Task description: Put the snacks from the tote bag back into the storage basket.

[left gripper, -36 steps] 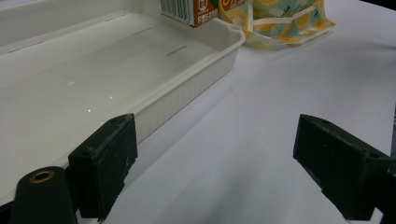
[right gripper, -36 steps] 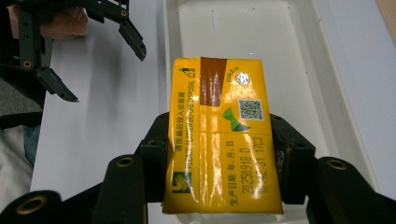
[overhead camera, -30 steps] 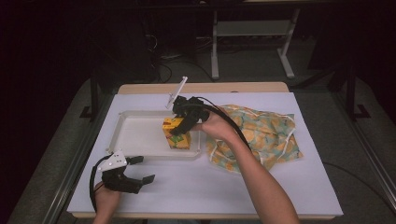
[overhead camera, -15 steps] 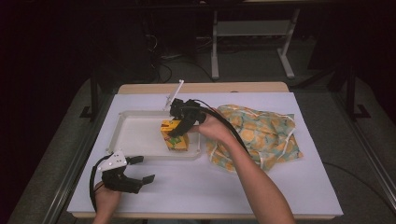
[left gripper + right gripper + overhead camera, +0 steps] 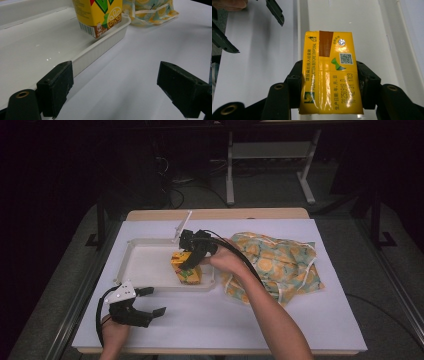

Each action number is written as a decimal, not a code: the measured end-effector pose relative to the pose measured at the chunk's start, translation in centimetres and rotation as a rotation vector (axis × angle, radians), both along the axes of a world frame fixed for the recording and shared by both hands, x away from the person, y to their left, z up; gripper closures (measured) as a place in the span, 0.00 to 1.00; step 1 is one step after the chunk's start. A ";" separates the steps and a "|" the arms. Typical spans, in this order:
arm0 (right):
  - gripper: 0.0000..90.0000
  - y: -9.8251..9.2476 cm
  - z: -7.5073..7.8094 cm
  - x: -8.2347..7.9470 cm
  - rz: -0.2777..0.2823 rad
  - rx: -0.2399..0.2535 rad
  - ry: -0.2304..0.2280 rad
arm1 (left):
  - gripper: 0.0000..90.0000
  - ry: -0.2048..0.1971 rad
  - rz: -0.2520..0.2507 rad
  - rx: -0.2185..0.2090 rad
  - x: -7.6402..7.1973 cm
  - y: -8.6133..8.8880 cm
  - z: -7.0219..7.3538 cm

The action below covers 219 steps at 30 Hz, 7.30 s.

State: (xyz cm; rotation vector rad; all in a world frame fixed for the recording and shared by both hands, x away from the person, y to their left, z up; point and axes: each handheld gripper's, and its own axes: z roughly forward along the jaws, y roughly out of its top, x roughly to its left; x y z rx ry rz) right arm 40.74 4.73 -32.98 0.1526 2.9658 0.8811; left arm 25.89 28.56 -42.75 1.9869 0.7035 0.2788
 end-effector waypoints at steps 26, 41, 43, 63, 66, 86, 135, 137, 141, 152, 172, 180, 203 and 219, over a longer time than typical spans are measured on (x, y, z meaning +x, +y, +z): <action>0.54 -0.3 -2.8 0.6 -0.004 0.004 0.021 | 0.15 0.008 0.007 -0.011 -0.1 -0.1 0.0; 0.53 -0.7 -3.0 0.3 0.005 -0.001 0.007 | 0.15 0.005 -0.002 0.007 0.0 -0.1 0.0; 0.53 -0.7 -3.1 0.2 0.000 0.000 0.009 | 0.15 0.005 -0.004 0.011 0.0 -0.1 0.0; 0.52 -0.8 -3.1 -0.3 0.016 0.006 0.003 | 0.15 0.007 -0.003 0.009 0.0 -0.2 0.0; 0.52 -0.8 -3.1 -0.3 0.012 0.011 0.008 | 0.15 0.007 -0.003 0.009 0.0 -0.2 0.0; 0.48 -0.9 -3.0 -0.6 -0.001 0.025 0.006 | 0.15 0.007 -0.002 0.008 0.0 -0.2 0.0; 0.36 -5.6 0.2 -2.1 -0.104 0.103 -0.025 | 0.15 0.008 -0.001 0.007 0.0 -0.3 -0.1; 0.37 -6.0 0.2 -2.2 -0.113 0.104 -0.030 | 0.15 0.008 0.001 0.006 0.0 -0.3 -0.1; 0.37 -6.7 0.3 -2.3 -0.127 0.113 -0.026 | 0.15 0.008 0.001 0.008 0.0 -0.2 -0.1; 0.37 -8.7 0.0 -2.7 -0.158 0.128 -0.018 | 0.15 0.012 0.008 0.008 0.0 -0.1 -0.1; 0.35 -12.8 -0.3 -3.7 -0.220 0.145 -0.017 | 0.15 0.008 0.009 0.015 0.0 -0.1 -0.1; 0.35 -14.7 -0.9 -4.2 -0.260 0.142 -0.004 | 0.15 0.010 0.012 0.017 0.0 -0.1 -0.1; 0.34 -20.1 -2.5 -5.9 -0.361 0.169 0.024 | 0.15 0.009 0.020 0.012 -0.1 -0.3 -0.2; 0.34 -22.8 -3.7 -7.8 -0.404 0.219 0.036 | 0.15 0.012 0.021 0.008 -0.2 -0.2 -0.3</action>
